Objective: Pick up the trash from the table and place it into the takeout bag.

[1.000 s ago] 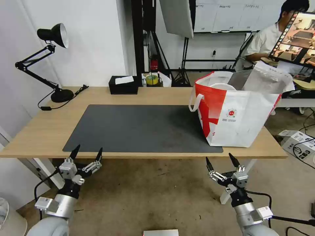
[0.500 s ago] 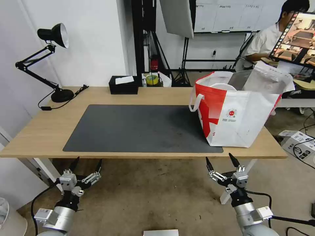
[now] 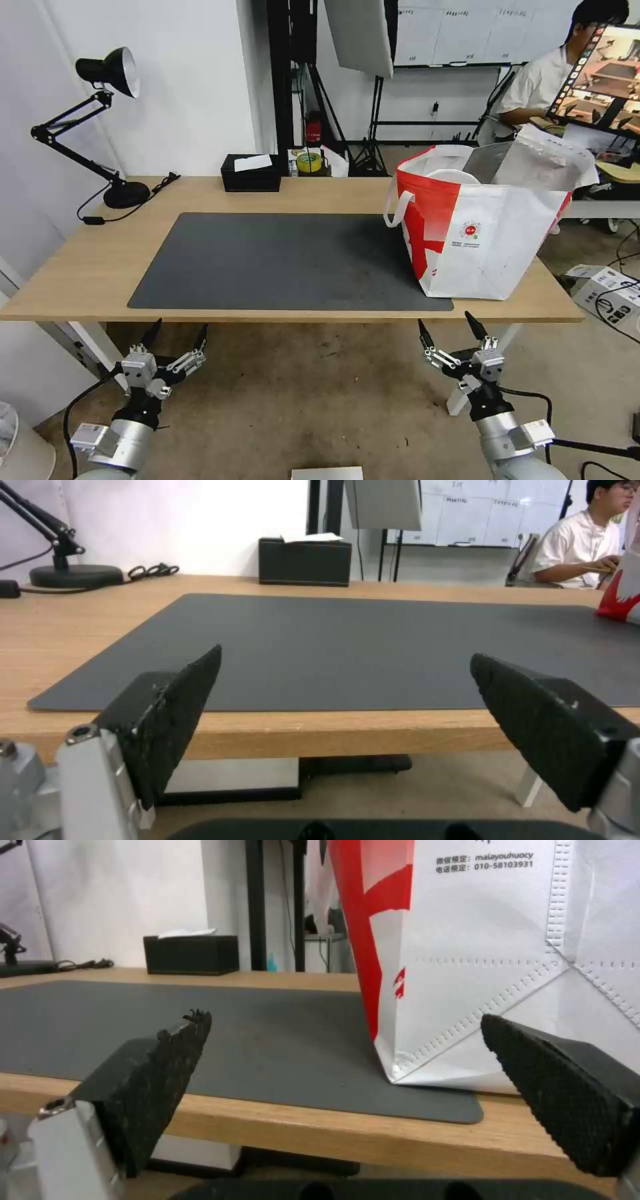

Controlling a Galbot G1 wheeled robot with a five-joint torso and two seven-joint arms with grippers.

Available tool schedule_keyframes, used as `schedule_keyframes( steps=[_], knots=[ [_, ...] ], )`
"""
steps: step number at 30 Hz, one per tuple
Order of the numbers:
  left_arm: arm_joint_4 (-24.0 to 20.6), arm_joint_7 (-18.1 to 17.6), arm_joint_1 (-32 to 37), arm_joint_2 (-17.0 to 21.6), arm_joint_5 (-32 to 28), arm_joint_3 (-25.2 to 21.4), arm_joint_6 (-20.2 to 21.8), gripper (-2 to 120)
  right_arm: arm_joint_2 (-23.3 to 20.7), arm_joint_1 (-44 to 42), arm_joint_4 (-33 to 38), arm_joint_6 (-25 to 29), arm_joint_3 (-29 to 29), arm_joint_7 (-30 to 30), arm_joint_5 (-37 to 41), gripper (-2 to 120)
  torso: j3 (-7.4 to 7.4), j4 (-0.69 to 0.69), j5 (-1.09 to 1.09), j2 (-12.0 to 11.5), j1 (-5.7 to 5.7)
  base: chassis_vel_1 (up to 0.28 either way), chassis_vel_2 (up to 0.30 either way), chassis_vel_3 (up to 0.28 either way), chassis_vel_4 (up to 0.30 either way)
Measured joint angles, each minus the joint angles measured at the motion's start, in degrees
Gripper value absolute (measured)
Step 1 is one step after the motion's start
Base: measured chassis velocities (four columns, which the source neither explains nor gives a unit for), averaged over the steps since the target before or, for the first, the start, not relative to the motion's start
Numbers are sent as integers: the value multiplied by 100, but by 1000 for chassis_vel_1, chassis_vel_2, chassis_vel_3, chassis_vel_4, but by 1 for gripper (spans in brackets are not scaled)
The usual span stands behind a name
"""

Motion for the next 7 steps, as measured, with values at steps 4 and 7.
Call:
schedule_keyframes(
  steps=[4, 7],
  knots=[
    [2, -1, -2, 2, 0, 2, 0, 100, 0, 0, 0, 0, 0, 0, 0, 100, 0, 0, 0, 0, 0, 0, 0, 0, 0],
    [4, -1, -4, 2, -1, 3, 1, 100, 0, 0, 0, 0, 0, 0, 0, 100, 0, 0, 0, 0, 0, 0, 0, 0, 0]
  ],
)
